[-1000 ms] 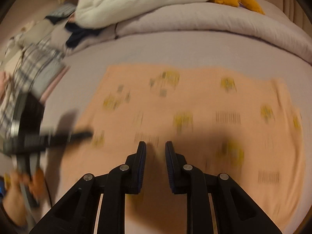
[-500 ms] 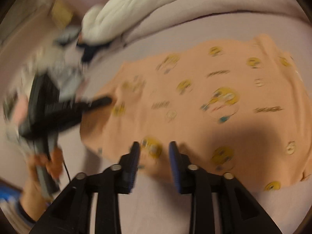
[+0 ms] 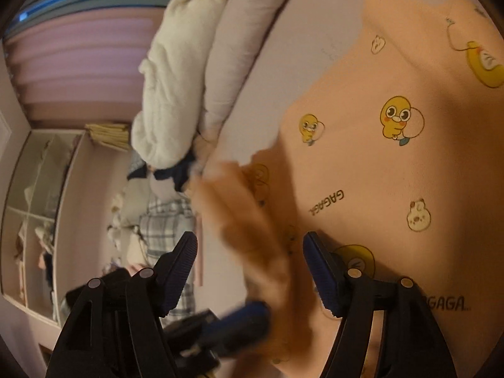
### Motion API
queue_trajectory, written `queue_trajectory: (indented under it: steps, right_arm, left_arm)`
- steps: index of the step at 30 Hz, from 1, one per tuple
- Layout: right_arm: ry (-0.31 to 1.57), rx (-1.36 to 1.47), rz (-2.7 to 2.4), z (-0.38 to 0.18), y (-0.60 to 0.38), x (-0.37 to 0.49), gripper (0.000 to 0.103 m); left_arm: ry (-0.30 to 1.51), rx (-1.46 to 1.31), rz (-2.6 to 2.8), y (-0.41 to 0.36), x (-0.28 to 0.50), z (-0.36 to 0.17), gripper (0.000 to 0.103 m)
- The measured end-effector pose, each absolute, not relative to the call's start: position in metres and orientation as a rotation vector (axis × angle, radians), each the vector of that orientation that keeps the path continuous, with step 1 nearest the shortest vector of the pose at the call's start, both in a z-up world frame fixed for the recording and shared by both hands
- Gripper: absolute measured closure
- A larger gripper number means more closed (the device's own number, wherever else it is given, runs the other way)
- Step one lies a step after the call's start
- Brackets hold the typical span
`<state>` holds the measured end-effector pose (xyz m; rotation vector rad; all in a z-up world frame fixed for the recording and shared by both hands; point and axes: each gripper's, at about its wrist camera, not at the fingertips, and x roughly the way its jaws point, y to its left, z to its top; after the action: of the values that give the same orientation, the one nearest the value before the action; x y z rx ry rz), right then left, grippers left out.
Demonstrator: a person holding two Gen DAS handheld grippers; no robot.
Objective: Fold small clothes
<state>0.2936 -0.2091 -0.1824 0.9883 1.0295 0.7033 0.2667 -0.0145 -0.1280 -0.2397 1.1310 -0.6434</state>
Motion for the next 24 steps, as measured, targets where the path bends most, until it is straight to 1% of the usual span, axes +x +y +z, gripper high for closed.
queue_trajectory:
  steps: [3,5,8,9,10,11,12,13,14,17,24]
  right_arm:
    - [1.051,0.894,0.692,-0.178,-0.197,0.295,0.033]
    - [1.069,0.83,0.665,-0.175,-0.191,0.311,0.033]
    - [1.094,0.759,0.616,-0.172,-0.18,0.324,0.035]
    - [1.096,0.747,0.607,-0.172,-0.18,0.324,0.036]
    - [1.099,0.728,0.593,-0.172,-0.178,0.327,0.043]
    - [1.104,0.693,0.577,-0.172,-0.175,0.329,0.056]
    - [1.107,0.662,0.559,-0.173,-0.174,0.33,0.065]
    - [1.109,0.625,0.533,-0.173,-0.173,0.329,0.084]
    - [1.103,0.61,0.52,-0.173,-0.172,0.329,0.092]
    - [1.05,0.608,0.514,-0.164,-0.173,0.324,0.095]
    - [0.889,0.512,0.472,-0.108,-0.211,0.315,0.095]
  left_arm:
    - [1.129,-0.285,-0.651,-0.001,0.256,-0.132,0.094]
    - [1.118,-0.328,-0.652,0.017,0.244,-0.131,0.092]
    - [1.095,-0.387,-0.638,0.04,0.223,-0.128,0.091]
    - [1.093,-0.398,-0.626,0.048,0.219,-0.128,0.089]
    - [1.092,-0.402,-0.611,0.053,0.216,-0.129,0.088]
    - [1.095,-0.41,-0.584,0.064,0.211,-0.132,0.088]
    - [1.101,-0.422,-0.57,0.07,0.209,-0.135,0.088]
    - [1.107,-0.441,-0.555,0.078,0.204,-0.137,0.088]
    - [1.112,-0.459,-0.542,0.083,0.203,-0.14,0.088]
    - [1.11,-0.499,-0.511,0.09,0.203,-0.142,0.088]
    - [1.122,-0.487,-0.517,0.084,0.201,-0.141,0.088]
